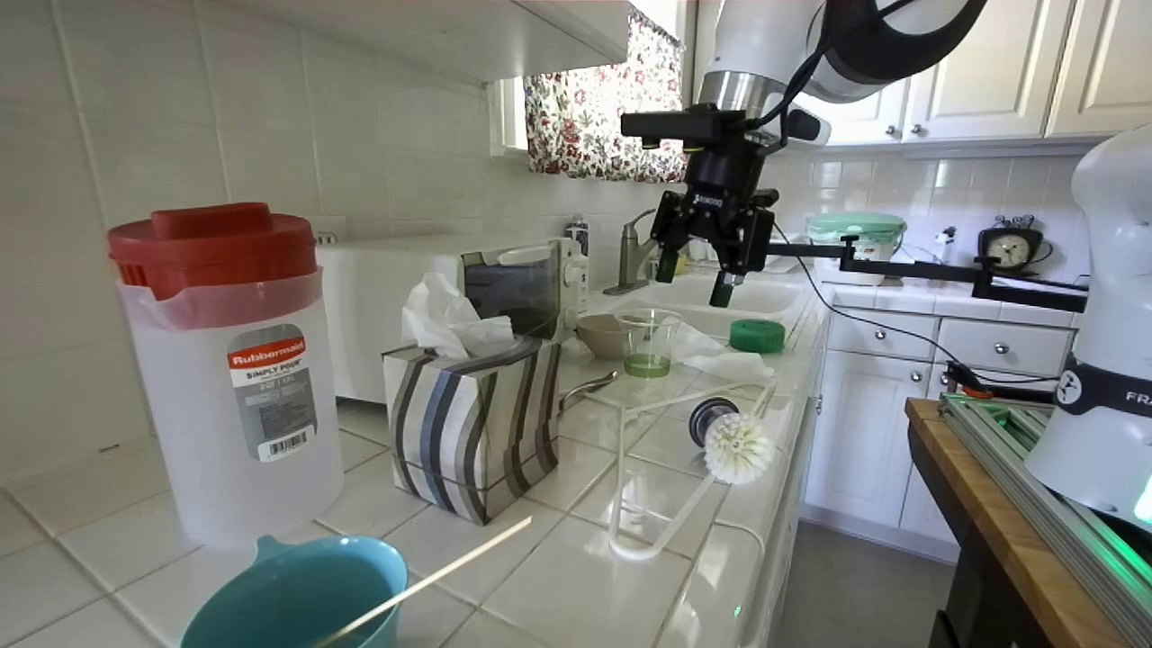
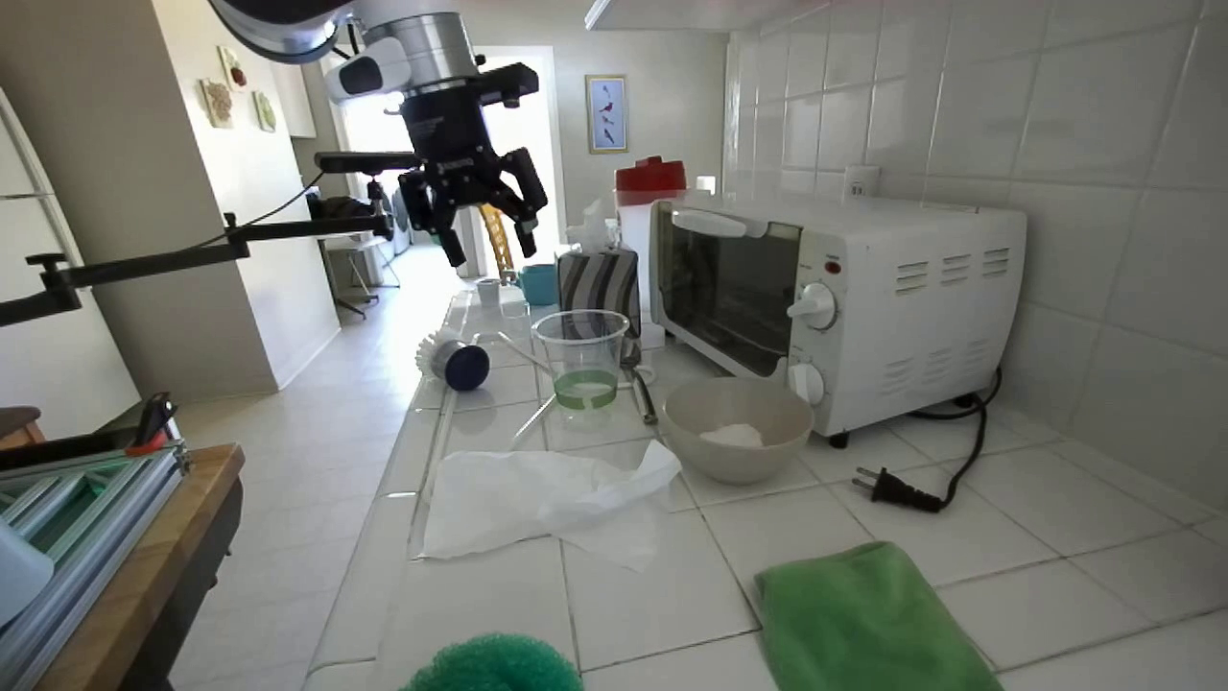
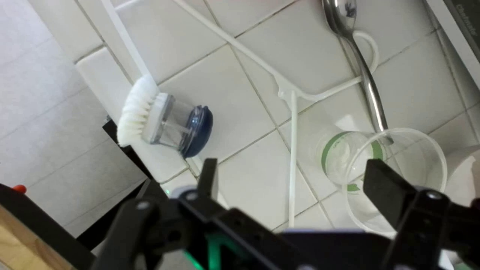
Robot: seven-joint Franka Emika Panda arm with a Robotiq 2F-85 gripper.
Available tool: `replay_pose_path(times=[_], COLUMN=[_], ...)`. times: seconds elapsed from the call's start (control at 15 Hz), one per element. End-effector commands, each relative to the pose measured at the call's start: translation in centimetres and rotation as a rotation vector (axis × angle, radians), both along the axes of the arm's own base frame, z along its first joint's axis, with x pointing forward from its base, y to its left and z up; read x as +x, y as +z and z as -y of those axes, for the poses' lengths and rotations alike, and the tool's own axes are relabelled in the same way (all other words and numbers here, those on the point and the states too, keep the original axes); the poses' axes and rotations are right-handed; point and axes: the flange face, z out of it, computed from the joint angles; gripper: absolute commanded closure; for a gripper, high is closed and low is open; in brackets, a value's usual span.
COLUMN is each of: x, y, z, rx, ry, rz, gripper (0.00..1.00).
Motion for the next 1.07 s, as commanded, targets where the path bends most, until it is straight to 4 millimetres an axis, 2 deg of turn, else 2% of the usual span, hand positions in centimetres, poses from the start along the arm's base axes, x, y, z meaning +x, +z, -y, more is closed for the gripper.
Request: replay_pose_path(times=[0.0,0.2,0.27,0.73,1.0], x=[-1.1,-1.9,-1.4,-1.6,-3.6], y=[0.1,0.0,-0.5,-0.2,0.5], z=[-1.2,-1.7,-1.9,-1.8,-2.9], rx=[-0.04,-0.1,-0.063,-0.083,-0.22], ry=[0.19,0.34,0.25,0.313,0.542], rz=[-0.037,-0.083,-0.073,-0.084,-0.113], gripper=[0.0,0.0,0.0,0.0,0.0])
